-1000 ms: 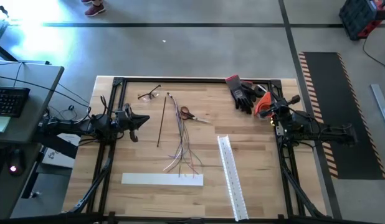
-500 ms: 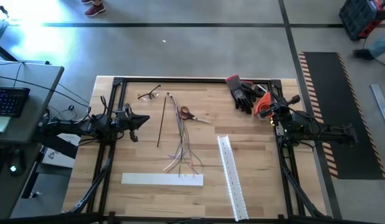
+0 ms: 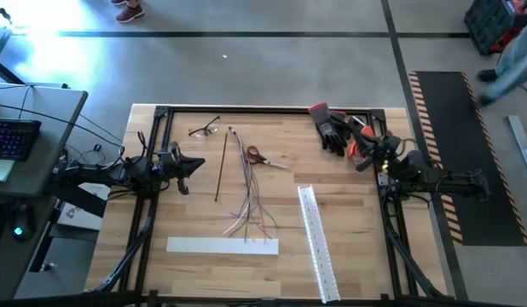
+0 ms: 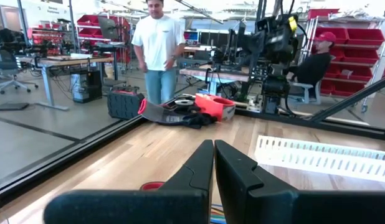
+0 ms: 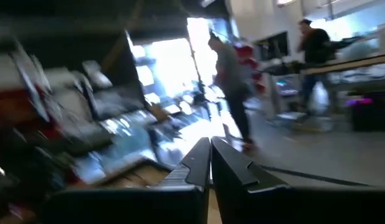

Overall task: Ziptie cables
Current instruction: Move the white cable duct to the top of the table

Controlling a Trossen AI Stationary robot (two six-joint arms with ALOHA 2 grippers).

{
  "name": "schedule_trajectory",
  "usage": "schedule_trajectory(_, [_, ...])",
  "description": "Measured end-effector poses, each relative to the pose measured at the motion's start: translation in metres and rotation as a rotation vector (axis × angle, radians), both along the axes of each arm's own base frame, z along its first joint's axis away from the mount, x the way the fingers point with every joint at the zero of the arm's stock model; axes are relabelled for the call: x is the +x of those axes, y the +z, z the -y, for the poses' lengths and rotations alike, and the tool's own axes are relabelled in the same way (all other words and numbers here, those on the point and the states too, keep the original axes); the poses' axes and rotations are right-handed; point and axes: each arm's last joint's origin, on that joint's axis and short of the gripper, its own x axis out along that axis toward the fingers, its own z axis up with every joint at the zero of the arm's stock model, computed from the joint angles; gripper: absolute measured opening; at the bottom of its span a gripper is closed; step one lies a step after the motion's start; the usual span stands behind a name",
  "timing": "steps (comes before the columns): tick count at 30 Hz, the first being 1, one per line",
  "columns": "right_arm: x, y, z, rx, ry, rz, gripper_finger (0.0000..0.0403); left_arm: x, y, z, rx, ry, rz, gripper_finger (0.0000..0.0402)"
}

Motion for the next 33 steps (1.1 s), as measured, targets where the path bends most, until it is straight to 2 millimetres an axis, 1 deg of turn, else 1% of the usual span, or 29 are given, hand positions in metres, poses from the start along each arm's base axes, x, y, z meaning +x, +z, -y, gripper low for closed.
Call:
schedule_trajectory(2, [0.002,0.004,-0.002,-0.013,0.102,0.042,0.0,0.0,0.001,0.0,-0.007,-0.001,0.018,0.0])
schedule_trajectory(3, [0.004,0.004,-0.005,-0.046,0.194,0.028,0.0,0.0,0.002,0.0,-0.021,-0.002,0.033,0.0])
schedule_trajectory(6, [0.011,0.003,-0.015,-0.156,0.55,-0.005,0.0,0.0,0.005,0.0,-0.088,-0.005,0.082,0.0])
schedule_trajectory(8, [0.016,0.002,-0.021,-0.192,0.759,-0.02,0.0,0.0,0.007,0.0,-0.11,-0.008,0.11,0.0])
schedule_trajectory(9, [0.019,0.001,-0.024,-0.19,0.83,-0.023,0.0,-0.001,0.007,0.0,-0.111,-0.008,0.114,0.0])
schedule_trajectory(11, [0.027,-0.002,-0.027,-0.144,0.889,-0.045,0.0,-0.001,0.007,0.0,-0.111,-0.008,0.116,0.0])
schedule_trajectory(15, [0.047,-0.019,-0.034,-0.064,0.908,-0.197,0.0,-0.001,0.009,0.0,-0.113,-0.009,0.133,0.0])
schedule_trajectory(19, [0.062,-0.034,-0.039,0.015,0.889,-0.302,0.0002,-0.001,0.009,0.0,-0.113,-0.009,0.137,0.0])
schedule_trajectory(22, [0.07,-0.04,-0.042,0.143,0.873,-0.413,0.0018,-0.001,0.009,0.0,-0.113,-0.009,0.137,0.0])
schedule_trajectory(25, [0.078,-0.036,-0.043,0.294,0.837,-0.512,0.0051,-0.001,0.009,0.0,-0.113,-0.008,0.131,0.0])
schedule_trajectory(28, [0.086,-0.032,-0.045,0.411,0.775,-0.62,0.0094,-0.001,0.009,0.0,-0.113,-0.009,0.131,0.0])
schedule_trajectory(33, [0.1,-0.02,-0.048,0.619,0.614,-0.78,0.016,-0.001,0.008,0.0,-0.112,-0.012,0.125,0.0])
